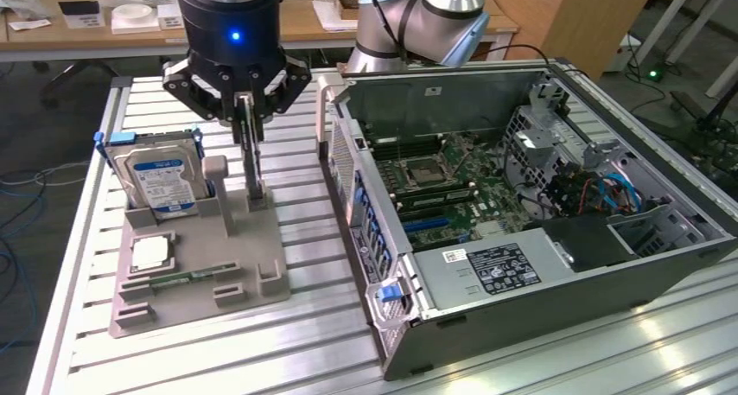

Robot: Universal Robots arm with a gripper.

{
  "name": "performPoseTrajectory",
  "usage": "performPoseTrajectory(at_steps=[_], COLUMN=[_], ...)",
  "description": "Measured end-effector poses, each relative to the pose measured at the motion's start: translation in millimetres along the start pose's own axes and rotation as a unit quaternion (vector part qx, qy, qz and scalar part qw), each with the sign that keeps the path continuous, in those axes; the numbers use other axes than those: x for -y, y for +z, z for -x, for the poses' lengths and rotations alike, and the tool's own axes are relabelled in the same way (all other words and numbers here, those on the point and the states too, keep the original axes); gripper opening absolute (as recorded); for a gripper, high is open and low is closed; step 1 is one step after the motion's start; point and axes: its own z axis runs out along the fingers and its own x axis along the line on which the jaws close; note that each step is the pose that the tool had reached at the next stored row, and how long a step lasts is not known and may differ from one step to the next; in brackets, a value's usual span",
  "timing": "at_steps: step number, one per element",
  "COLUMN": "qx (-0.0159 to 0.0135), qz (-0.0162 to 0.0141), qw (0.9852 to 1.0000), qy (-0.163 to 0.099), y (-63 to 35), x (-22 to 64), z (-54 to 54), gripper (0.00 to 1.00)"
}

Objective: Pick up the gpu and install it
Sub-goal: 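Pick up the gpu and move the gpu toward the slot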

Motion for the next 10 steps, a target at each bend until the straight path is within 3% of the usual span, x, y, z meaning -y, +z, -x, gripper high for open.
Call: performPoseTrajectory(at_steps=[10], qx=[0.0000], qz=[0.0000], qw=[1.0000], qy=[0.000], y=[-6.7], x=[-1.2], z=[-0.1], gripper=[0.28])
